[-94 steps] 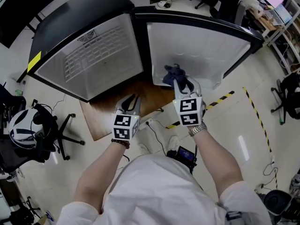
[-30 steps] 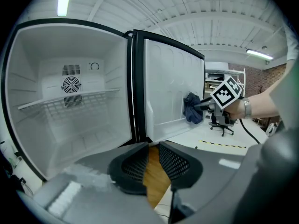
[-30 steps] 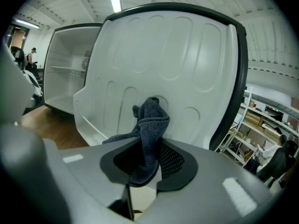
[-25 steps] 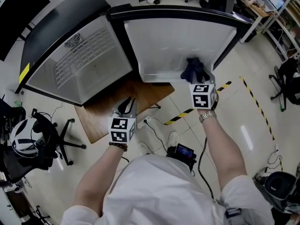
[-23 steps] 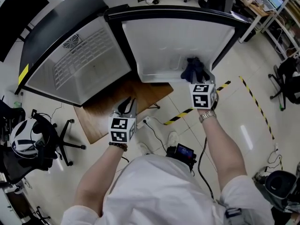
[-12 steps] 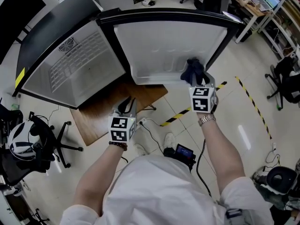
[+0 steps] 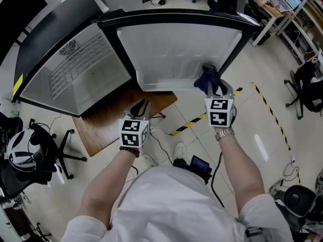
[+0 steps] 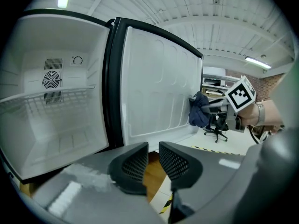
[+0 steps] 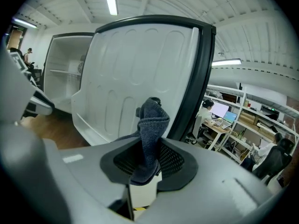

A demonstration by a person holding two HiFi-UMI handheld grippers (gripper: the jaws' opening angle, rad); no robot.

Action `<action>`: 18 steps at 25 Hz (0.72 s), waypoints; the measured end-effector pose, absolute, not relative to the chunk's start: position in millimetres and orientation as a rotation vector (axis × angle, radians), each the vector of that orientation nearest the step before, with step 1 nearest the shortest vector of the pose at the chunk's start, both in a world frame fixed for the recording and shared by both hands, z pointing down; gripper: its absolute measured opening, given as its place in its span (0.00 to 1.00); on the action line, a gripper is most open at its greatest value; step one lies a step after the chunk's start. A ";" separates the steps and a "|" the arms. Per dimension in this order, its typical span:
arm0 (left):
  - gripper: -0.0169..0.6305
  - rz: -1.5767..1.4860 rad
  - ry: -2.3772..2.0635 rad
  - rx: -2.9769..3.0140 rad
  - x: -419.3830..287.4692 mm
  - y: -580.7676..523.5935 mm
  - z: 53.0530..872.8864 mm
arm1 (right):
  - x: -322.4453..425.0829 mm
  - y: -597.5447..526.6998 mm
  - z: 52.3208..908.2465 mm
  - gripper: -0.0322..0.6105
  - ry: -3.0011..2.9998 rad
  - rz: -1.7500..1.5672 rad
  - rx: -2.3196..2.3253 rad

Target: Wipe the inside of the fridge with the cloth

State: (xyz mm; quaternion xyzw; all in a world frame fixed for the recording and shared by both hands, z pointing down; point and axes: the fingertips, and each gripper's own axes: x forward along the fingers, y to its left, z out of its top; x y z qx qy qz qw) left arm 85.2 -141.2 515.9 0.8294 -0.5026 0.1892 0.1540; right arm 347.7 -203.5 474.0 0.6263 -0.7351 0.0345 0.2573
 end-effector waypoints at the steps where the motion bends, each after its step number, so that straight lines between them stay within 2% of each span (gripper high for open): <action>1: 0.14 0.528 -1.435 2.366 87.3 -144.6 516.7 | 344.7 -201.0 471.2 0.20 -2.014 0.084 1.687; 10: 0.19 0.125 -1.267 2.079 106.7 -192.4 527.1 | 289.7 -163.0 465.4 0.20 -2.191 0.020 1.488; 18: 0.20 0.001 -1.251 1.911 104.1 -212.8 545.6 | 261.9 -142.4 487.1 0.20 -2.233 0.020 1.333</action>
